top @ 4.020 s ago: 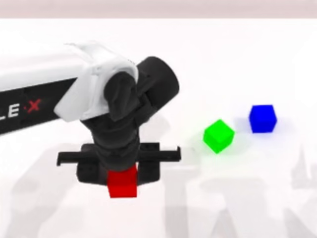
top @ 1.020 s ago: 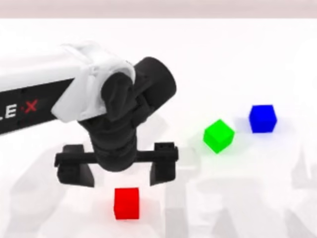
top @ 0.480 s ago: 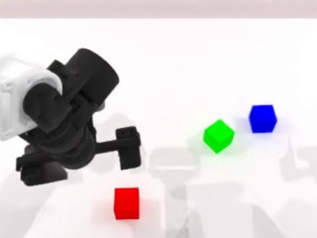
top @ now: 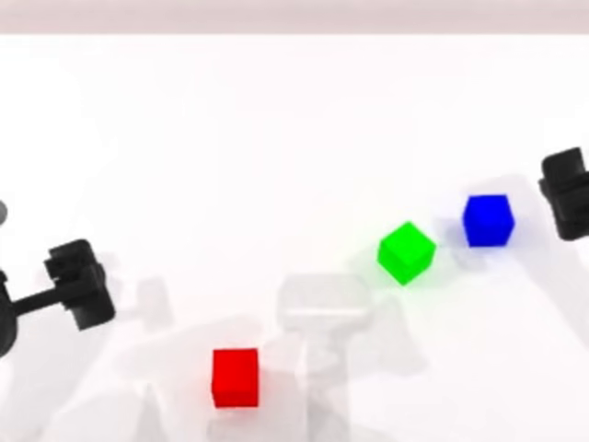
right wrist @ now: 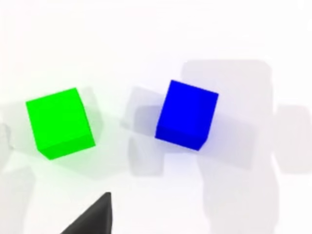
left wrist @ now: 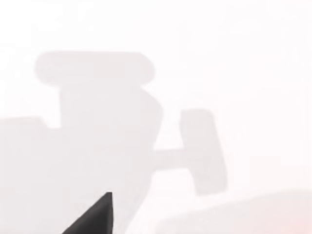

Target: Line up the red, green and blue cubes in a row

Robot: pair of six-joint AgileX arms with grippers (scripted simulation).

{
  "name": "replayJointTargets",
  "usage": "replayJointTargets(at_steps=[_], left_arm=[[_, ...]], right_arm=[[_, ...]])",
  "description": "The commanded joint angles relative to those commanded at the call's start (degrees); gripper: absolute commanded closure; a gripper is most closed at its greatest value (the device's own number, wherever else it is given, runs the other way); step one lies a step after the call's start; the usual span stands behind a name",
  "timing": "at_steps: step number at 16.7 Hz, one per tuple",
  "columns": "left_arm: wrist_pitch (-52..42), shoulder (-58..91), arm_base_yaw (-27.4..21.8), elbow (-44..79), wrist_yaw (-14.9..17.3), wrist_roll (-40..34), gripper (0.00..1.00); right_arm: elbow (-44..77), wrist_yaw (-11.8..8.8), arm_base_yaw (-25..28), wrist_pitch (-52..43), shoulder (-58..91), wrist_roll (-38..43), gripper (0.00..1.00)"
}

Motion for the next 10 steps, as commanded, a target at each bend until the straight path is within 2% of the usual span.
replayJointTargets(at_steps=[5,10], left_arm=[[14.21,-21.39,9.99,-16.01,0.54,12.91,0.00],[25.51,-36.19,16.46,-25.30,1.46,25.10,0.00]], right_arm=[[22.77,-0.05,6.87,-16.46,29.28,-1.84,0.00],[40.89,-0.07,11.98,-27.77,49.60,-3.20,0.00]])
